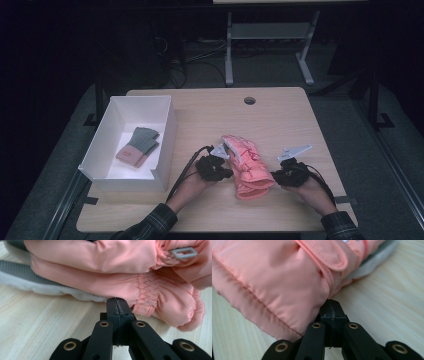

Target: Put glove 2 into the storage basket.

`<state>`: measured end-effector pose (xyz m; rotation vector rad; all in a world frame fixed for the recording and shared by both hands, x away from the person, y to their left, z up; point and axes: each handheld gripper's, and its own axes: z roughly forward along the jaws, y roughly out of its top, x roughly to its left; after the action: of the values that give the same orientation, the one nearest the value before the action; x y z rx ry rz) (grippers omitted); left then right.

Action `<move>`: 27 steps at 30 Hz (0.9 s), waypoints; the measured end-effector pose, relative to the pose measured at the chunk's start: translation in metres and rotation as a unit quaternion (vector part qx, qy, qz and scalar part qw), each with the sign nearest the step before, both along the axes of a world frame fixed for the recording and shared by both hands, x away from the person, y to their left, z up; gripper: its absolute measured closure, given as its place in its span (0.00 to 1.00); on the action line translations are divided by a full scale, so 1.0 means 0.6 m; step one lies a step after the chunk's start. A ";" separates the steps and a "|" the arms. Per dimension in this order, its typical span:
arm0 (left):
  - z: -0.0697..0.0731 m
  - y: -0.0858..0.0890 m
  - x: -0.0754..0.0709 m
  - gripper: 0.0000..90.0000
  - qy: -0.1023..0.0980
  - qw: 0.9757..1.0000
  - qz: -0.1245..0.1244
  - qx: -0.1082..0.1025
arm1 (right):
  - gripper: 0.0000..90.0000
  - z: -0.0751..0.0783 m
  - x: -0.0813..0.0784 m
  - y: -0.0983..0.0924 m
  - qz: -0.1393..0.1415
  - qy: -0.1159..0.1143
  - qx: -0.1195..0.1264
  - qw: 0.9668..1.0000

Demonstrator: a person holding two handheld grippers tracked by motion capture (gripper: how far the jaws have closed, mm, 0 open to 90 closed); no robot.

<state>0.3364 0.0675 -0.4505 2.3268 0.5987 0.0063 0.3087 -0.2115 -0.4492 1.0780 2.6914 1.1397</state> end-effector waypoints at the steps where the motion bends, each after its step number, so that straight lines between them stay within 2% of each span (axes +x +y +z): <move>1: 0.001 0.002 0.001 1.00 0.000 1.000 -0.005 0.004 | 1.00 0.000 -0.002 0.005 0.003 0.003 -0.001 1.000; 5: 0.000 0.008 0.000 1.00 0.004 1.000 -0.002 -0.001 | 1.00 -0.003 -0.008 0.024 0.021 0.003 -0.005 1.000; 6: 0.001 0.011 0.002 1.00 0.002 1.000 -0.009 0.007 | 1.00 -0.003 -0.009 0.030 0.025 0.003 -0.009 1.000; 7: 0.001 0.013 0.001 1.00 0.004 1.000 -0.005 0.002 | 1.00 -0.003 -0.011 0.034 0.027 0.004 -0.009 1.000; 8: 0.003 0.019 0.002 1.00 0.003 1.000 -0.012 0.008 | 1.00 -0.003 -0.013 0.039 0.032 0.002 -0.009 0.999; 10: 0.004 0.023 0.001 1.00 0.006 1.000 -0.008 -0.001 | 1.00 -0.003 -0.019 0.050 0.037 0.002 -0.006 0.999; 12: 0.008 0.029 0.003 1.00 0.002 1.000 -0.016 0.004 | 1.00 -0.004 -0.023 0.058 0.042 0.002 -0.004 0.999; 19: 0.007 0.043 0.009 1.00 0.011 1.000 -0.012 0.002 | 1.00 -0.005 -0.041 0.091 0.061 0.006 0.001 0.998; 20: 0.007 0.044 0.009 1.00 0.013 1.000 -0.009 0.000 | 1.00 -0.005 -0.043 0.096 0.068 0.001 0.000 0.998; 22: 0.007 0.047 0.009 1.00 0.014 1.000 -0.008 -0.003 | 1.00 -0.005 -0.048 0.105 0.070 0.008 0.006 0.997; 27: 0.007 0.048 0.011 1.00 0.019 1.000 -0.004 -0.009 | 1.00 -0.009 -0.057 0.122 0.086 0.007 0.009 0.996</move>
<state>0.3431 0.0965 -0.4464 2.3171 0.6058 -0.0474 0.2746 -0.1385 -0.4544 0.8735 2.8358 1.1862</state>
